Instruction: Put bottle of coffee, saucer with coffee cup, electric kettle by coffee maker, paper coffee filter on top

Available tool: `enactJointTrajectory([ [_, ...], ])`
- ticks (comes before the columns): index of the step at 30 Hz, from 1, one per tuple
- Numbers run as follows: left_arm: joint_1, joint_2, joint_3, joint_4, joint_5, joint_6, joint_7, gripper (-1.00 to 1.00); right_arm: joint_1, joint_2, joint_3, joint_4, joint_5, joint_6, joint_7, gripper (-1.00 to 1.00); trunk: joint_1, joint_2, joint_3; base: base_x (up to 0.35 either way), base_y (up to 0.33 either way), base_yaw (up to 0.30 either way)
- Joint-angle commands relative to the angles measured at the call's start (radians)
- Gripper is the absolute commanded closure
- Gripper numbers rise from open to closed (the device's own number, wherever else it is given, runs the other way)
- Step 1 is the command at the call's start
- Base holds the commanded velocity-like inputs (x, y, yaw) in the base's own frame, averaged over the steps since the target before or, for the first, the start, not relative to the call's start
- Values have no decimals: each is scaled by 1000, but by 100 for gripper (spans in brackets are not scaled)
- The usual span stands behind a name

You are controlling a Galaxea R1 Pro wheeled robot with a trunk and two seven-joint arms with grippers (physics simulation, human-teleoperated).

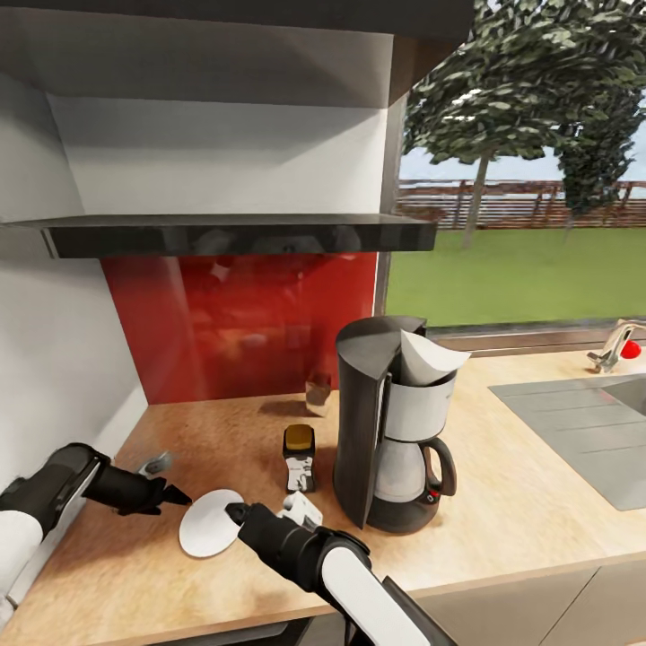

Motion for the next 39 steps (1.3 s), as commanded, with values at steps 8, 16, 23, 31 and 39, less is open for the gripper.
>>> enactJointTrajectory([
  [8, -1, -31, 14, 9, 4, -2, -16, -100, -1, 1, 2, 1, -16, 4, -7, -100, 1, -3, -2, 0, 0, 0],
  [16, -1, -31, 24, 9, 110, -15, -7, -100, -1, 1, 29, 1, -16, 3, -7, -100, 1, -3, -2, 0, 0, 0],
  [23, 0, -26, 35, 9, 112, -18, -5, -100, -1, 1, 30, 3, -17, 3, -7, -100, 1, -3, -2, 113, 0, 0],
  [31, 0, -22, 37, 8, 112, -30, 23, -100, -1, 0, 30, 10, -45, 3, -7, -100, 1, -3, -2, 17, 0, 0],
  [39, 1, -31, 68, 58, 118, -176, 99, -100, -1, 1, 30, 10, -47, 3, -7, -100, 1, -3, -2, 0, 0, 0],
])
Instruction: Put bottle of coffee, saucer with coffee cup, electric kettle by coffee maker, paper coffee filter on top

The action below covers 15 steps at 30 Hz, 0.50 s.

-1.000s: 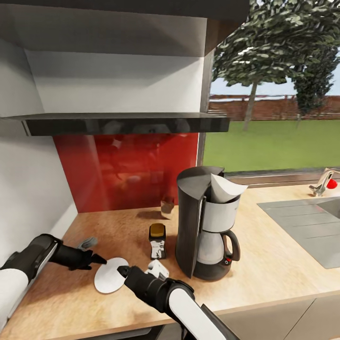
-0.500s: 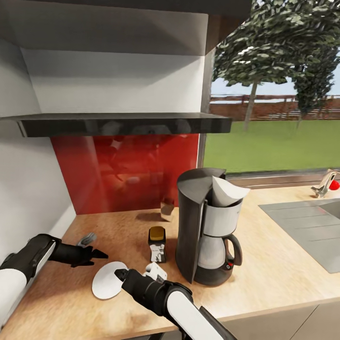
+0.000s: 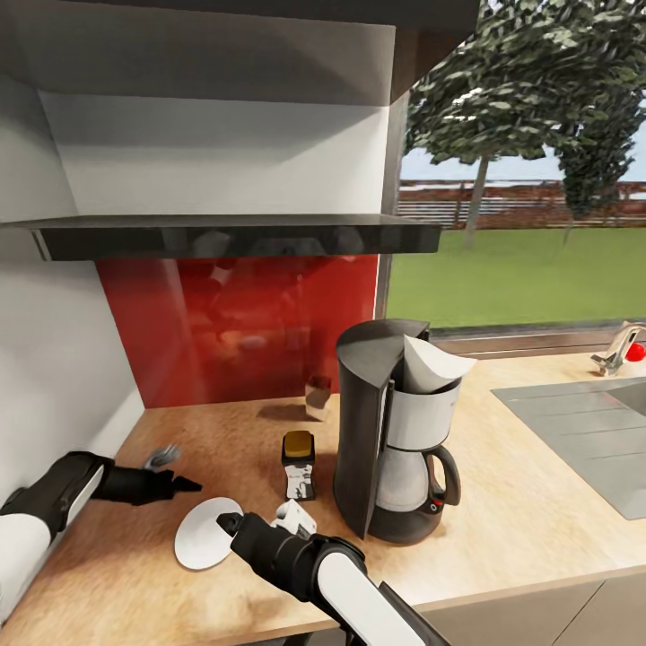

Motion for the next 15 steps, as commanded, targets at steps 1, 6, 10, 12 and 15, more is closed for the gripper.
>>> enactJointTrajectory([
  [1, -1, -1, 5, 12, 3, 3, 3, -100, -1, 0, 0, -1, -3, 3, -6, -100, 1, -3, -2, 0, 0, 0],
  [6, -1, -4, 32, 65, 4, -1, 10, -100, -1, 0, 0, -1, -3, 3, -6, -100, 1, -3, -2, 0, 0, 0],
  [10, 0, -5, 36, 105, 27, -17, 10, -100, -1, 0, 0, -1, -3, 3, -6, -100, 1, -3, -2, 0, 0, 0],
  [12, 0, -6, 36, 143, 88, -67, 11, -100, -1, 0, 0, -1, -3, 3, -6, -100, 1, -3, -2, 0, 0, 0],
  [15, 0, -12, 35, 195, 135, -106, 11, -100, -1, 0, 0, 4, -3, 2, -6, -100, 1, -3, -2, 0, 0, 0],
])
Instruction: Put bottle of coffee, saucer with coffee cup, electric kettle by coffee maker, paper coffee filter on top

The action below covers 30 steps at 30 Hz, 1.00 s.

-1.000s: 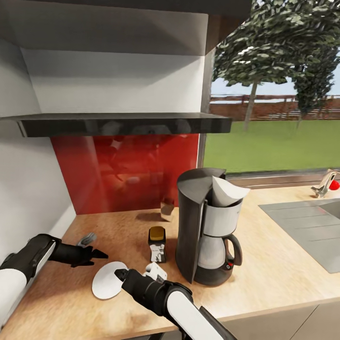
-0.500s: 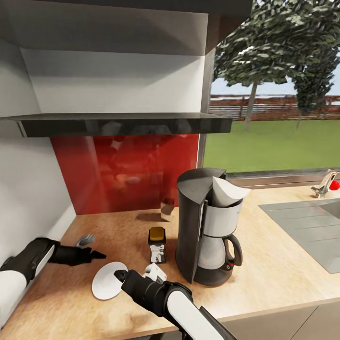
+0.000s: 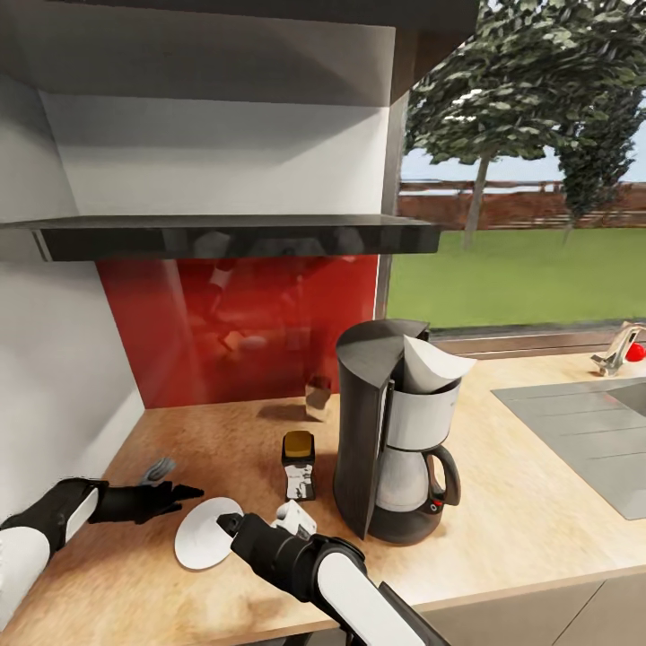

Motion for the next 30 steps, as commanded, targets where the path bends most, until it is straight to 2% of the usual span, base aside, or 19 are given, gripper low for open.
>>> enactJointTrajectory([
  [1, 0, -4, -15, 7, -1, 11, 1, -100, -1, 0, 0, 3, -3, 3, -6, -100, 1, -2, -3, 0, 0, 0],
  [6, 0, -35, -18, 16, -2, 18, -2, -100, -1, 0, 0, 17, -3, 3, -7, -100, 1, -2, -3, 0, 0, 0],
  [14, 1, -52, -21, 19, -2, 23, -3, -100, -1, 4, 0, 50, -3, 3, -10, -100, 1, -2, -3, 0, 0, 0],
  [19, 12, -60, -25, 18, -3, 23, -3, -100, -1, 5, 0, 51, -4, 3, -47, -100, 1, -2, -3, 0, 0, 0],
  [21, 16, -61, -38, 18, -4, 29, -3, -100, -1, 6, 0, 51, -4, 3, -54, -100, 1, -2, -3, 0, 0, 0],
  [22, 16, -62, -54, 17, -4, 44, -3, -100, -1, 6, 0, 51, -5, 3, -56, -100, 1, -2, -3, 0, 0, 0],
  [23, 17, -62, -85, 16, -4, 69, -16, -100, -1, 7, 0, 53, -4, 3, -58, -100, 1, -2, -3, 0, 0, 0],
  [30, 21, -60, -99, 16, -4, 77, -38, -100, -1, 9, 1, 75, -5, 3, -58, -100, 1, -2, -3, 0, 0, 0],
])
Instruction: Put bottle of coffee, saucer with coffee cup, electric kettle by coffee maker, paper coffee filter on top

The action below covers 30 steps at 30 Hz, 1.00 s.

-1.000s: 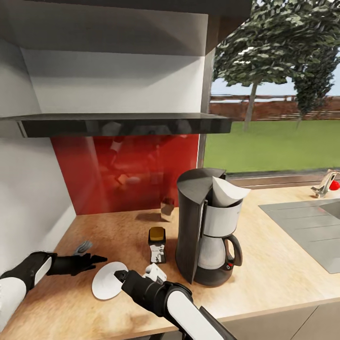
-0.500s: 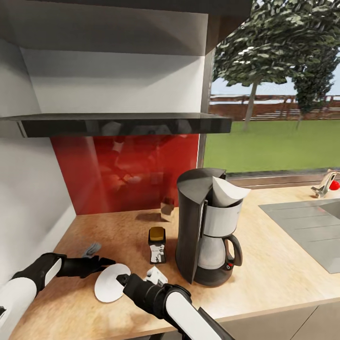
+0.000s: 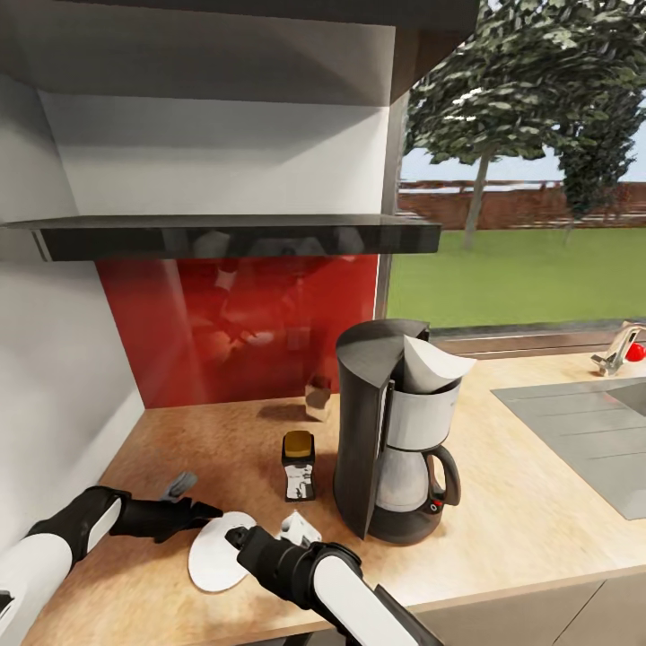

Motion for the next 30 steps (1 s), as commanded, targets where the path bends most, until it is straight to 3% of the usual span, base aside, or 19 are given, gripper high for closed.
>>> enactJointTrajectory([
  [1, 0, 1, -23, -1, -5, 4, 1, -100, -1, 1, 0, 10, -3, 3, -6, -100, 1, -2, -3, 0, 0, 0],
  [18, 1, -5, -24, -10, -6, 5, 0, -100, -1, 4, -1, 91, -23, 3, -2, -100, 1, -2, -3, 0, 0, 0],
  [30, 1, -28, -24, -9, -8, 7, 0, -100, -1, 4, 0, 106, -23, 2, -2, -100, 1, -2, -3, 0, 0, 0],
])
